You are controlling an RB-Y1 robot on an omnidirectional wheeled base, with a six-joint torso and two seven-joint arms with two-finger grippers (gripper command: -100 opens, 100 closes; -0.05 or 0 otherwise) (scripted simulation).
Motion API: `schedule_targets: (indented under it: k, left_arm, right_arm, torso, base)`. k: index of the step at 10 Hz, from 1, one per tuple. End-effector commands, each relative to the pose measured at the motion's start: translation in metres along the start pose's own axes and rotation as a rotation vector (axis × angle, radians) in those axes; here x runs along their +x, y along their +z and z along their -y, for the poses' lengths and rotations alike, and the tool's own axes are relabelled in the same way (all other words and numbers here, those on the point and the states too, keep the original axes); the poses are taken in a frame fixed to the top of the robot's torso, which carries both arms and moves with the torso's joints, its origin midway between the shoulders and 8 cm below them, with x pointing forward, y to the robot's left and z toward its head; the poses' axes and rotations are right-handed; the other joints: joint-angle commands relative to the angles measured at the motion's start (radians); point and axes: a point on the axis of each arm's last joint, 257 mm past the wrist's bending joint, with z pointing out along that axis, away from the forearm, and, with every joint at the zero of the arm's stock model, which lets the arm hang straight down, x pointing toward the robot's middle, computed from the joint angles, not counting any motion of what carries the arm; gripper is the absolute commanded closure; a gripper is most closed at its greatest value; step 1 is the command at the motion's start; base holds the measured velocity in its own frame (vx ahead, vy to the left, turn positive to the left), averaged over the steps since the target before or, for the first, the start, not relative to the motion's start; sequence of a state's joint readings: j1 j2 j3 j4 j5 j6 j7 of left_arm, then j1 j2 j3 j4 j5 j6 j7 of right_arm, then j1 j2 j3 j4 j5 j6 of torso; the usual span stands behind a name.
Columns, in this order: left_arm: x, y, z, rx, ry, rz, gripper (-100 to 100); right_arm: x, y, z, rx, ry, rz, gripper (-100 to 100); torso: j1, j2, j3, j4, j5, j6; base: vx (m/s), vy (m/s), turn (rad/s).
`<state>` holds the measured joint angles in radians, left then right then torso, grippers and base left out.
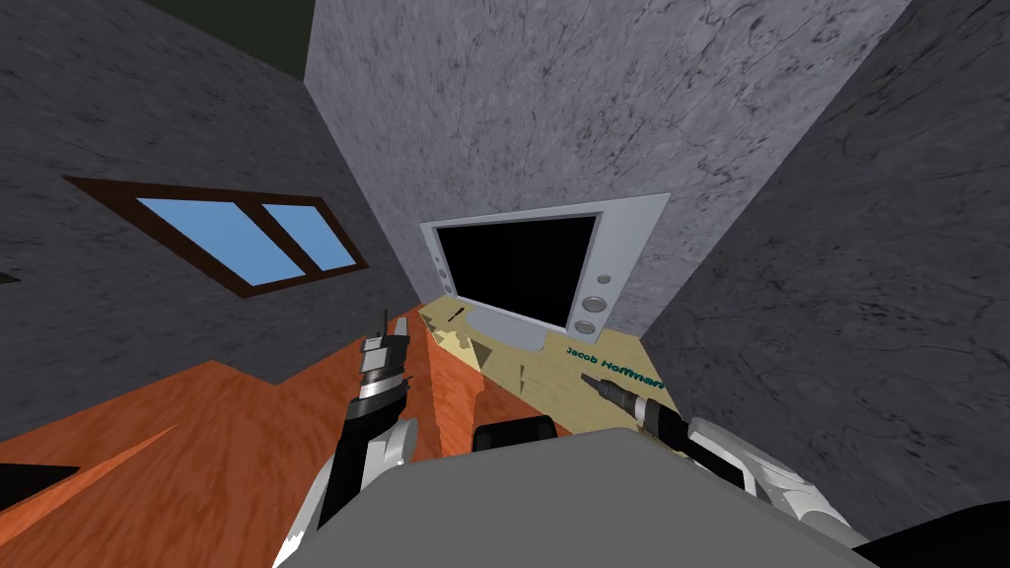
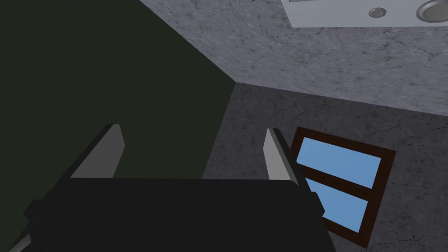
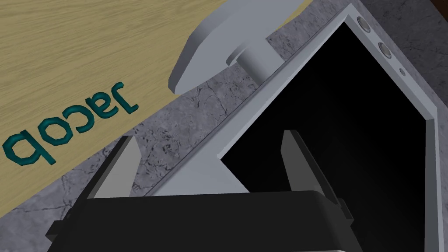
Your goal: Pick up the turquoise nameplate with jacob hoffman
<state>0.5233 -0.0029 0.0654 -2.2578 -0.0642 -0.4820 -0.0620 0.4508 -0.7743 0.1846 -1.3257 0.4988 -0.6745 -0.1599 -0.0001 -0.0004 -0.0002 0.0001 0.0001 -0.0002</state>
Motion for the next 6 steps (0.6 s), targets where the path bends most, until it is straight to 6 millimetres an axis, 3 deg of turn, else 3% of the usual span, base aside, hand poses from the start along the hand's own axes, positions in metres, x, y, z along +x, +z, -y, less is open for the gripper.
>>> schedule_targets:
  k: [1,2,3,5,6]
  left_arm:
    - [0.0,0.0,0.0,0.0,0.0,0.0,0]
    - [0.0,0.0,0.0,0.0,0.0,0.0,0]
    - [0.0,0.0,0.0,0.0,0.0,0.0,0]
    - [0.0,0.0,0.0,0.0,0.0,0.0,0]
    - [0.0,0.0,0.0,0.0,0.0,0.0,0]
  right_arm:
    - [0.008,-0.01,0.019,0.038,-0.018,-0.035,-100]
    - [0.01,-0.012,0.025,0.052,-0.013,-0.038,-100]
    - [0.024,-0.024,0.045,0.089,-0.065,-0.105,-100]
    - [0.027,-0.028,0.052,0.105,-0.06,-0.109,-100]
    - [0.037,-0.038,0.063,0.122,-0.119,-0.171,-100]
  torso:
    - [0.0,0.0,0.0,0.0,0.0,0.0]
    - [-0.001,0.0,0.0,0.0,0.0,0.001]
    - [-0.001,0.0,0.0,0.0,0.0,0.002]
    - [0.0,0.0,0.0,0.0,0.0,0.002]
    - [0.0,0.0,0.0,0.0,0.0,0.002]
  base:
    - [-0.002,-0.002,0.183]
    - [0.0,-0.003,-0.029]
    - [-0.004,0.009,0.322]
    - [-0.001,-0.003,0.078]
    - [-0.005,0.012,0.328]
